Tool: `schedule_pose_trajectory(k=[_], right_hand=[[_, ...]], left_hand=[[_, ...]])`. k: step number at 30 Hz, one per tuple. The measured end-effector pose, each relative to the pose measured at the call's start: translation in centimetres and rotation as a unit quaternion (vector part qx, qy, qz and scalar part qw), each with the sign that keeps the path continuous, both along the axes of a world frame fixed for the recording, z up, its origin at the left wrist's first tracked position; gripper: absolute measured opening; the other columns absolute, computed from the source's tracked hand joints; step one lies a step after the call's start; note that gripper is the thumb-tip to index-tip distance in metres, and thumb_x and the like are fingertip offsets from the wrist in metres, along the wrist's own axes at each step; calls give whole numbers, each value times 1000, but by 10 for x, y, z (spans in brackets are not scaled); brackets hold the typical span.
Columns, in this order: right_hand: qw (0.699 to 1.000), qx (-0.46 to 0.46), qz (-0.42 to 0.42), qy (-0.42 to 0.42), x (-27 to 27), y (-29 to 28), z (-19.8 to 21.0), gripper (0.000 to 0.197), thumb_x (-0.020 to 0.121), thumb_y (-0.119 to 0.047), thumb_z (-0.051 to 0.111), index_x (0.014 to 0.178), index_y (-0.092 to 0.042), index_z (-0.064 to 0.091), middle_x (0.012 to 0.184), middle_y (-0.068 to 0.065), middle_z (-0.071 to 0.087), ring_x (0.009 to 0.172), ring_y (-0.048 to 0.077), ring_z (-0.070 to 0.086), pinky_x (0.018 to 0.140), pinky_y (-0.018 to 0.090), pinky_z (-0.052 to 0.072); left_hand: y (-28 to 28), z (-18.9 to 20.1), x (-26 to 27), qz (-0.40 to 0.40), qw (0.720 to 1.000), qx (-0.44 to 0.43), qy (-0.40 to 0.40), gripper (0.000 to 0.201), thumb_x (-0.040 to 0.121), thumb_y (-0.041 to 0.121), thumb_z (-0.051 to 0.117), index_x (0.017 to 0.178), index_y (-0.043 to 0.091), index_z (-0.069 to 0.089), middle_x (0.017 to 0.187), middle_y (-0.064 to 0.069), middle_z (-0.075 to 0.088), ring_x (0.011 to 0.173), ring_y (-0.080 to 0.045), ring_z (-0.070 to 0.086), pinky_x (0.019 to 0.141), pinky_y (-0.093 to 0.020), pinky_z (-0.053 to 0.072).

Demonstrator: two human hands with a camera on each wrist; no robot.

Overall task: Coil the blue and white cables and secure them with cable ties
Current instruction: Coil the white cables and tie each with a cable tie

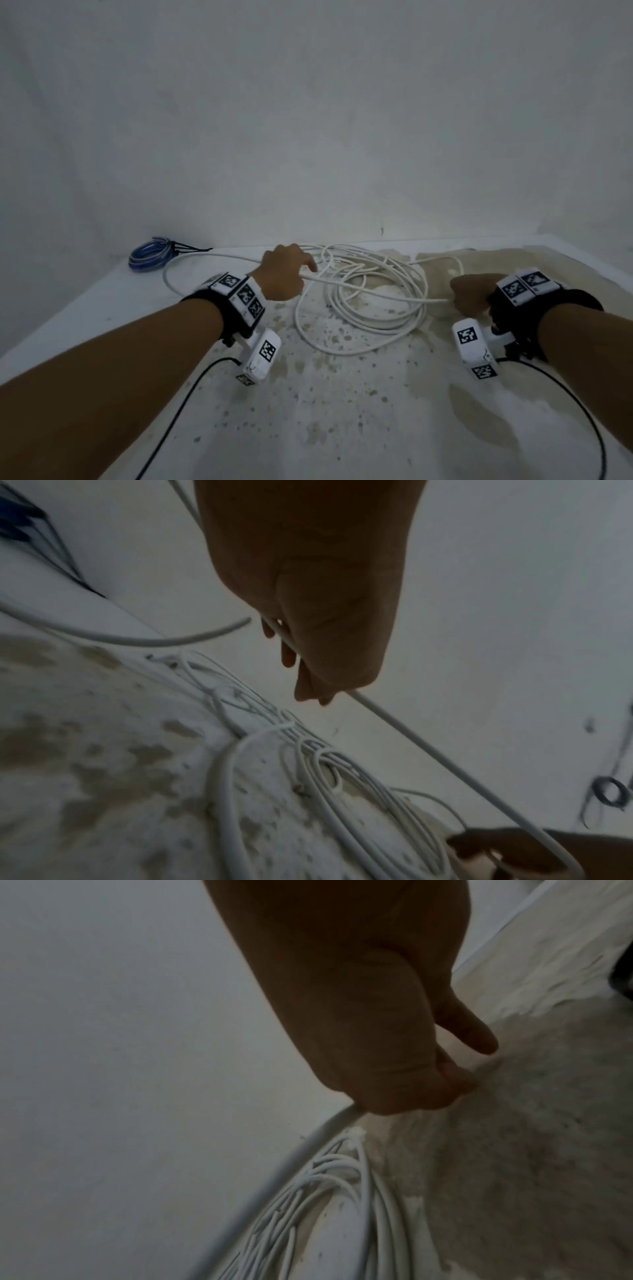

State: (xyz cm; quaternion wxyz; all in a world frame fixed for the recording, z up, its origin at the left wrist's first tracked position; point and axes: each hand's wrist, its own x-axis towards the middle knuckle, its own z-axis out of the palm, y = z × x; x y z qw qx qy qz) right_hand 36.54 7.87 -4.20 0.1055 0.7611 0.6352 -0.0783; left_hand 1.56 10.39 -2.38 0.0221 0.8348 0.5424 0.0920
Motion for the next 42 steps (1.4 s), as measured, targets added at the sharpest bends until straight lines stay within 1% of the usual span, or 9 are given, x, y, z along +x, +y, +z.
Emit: schedule_pose_trajectory(k=[4,7,10,16,20,26,34,38,42], right_hand=[[998,11,56,31,-2,10,0,54,102,-21,44,152,-13,26,136,3,46,83,11,53,71,11,45],[995,39,94,10,-18,12,2,56,102,-17,43,153,-7,20,152,17,38,135,30,44,97,29,40],[996,31,82,27,-25,14,4,56,102,-17,44,152,-7,21,150,19,40,132,35,46,84,31,47],[990,133,32,31,-26,19,10,44,95,-27,52,133,-7,46,137,22,40,122,39,47,96,43,45],[918,287,158,224,-39,23,17,34,96,-48,53,104,-17,66,112,13,56,102,30,57,87,36,46],[894,292,212,264,-81,32,44,45,99,-47,47,66,-17,43,61,-1,49,62,20,47,57,33,32],[965,236,96,66,-79,53,24,9,96,-24,48,94,-16,51,103,7,60,92,30,59,84,40,43],[990,136,35,19,-61,42,-22,30,95,-25,48,119,-9,58,122,14,62,110,32,61,91,37,48],[985,158,22,71,-84,43,-5,68,87,-31,62,143,-8,31,142,21,42,128,39,45,105,46,40]], left_hand=[[-2,-5,47,-141,970,-184,-74,28,87,17,55,108,17,74,118,-3,67,111,-20,59,99,-37,46],[-1,-11,69,-167,954,-241,-53,27,95,31,58,107,13,74,111,0,71,102,-14,63,91,-27,48],[5,-23,77,-193,968,-147,70,20,92,29,65,106,16,69,111,0,65,92,-11,58,80,-25,46],[15,-31,80,-220,960,-86,151,21,88,27,70,102,12,69,109,-6,58,93,-22,57,75,-30,45],[19,2,68,-150,986,43,-66,12,99,23,51,92,13,54,91,-7,65,81,-26,60,69,-33,44],[24,97,29,-83,912,298,-269,23,100,27,47,93,6,53,68,4,51,60,-23,46,57,-31,32],[17,135,-37,-1,861,396,-319,27,101,25,47,96,-1,56,74,-6,57,66,-22,49,60,-28,31],[20,152,-71,53,836,411,-360,27,101,24,45,102,-1,56,85,-10,61,75,-21,52,66,-27,37],[24,152,-73,47,831,398,-385,27,101,26,43,101,2,56,82,-5,58,73,-20,51,66,-30,40]])
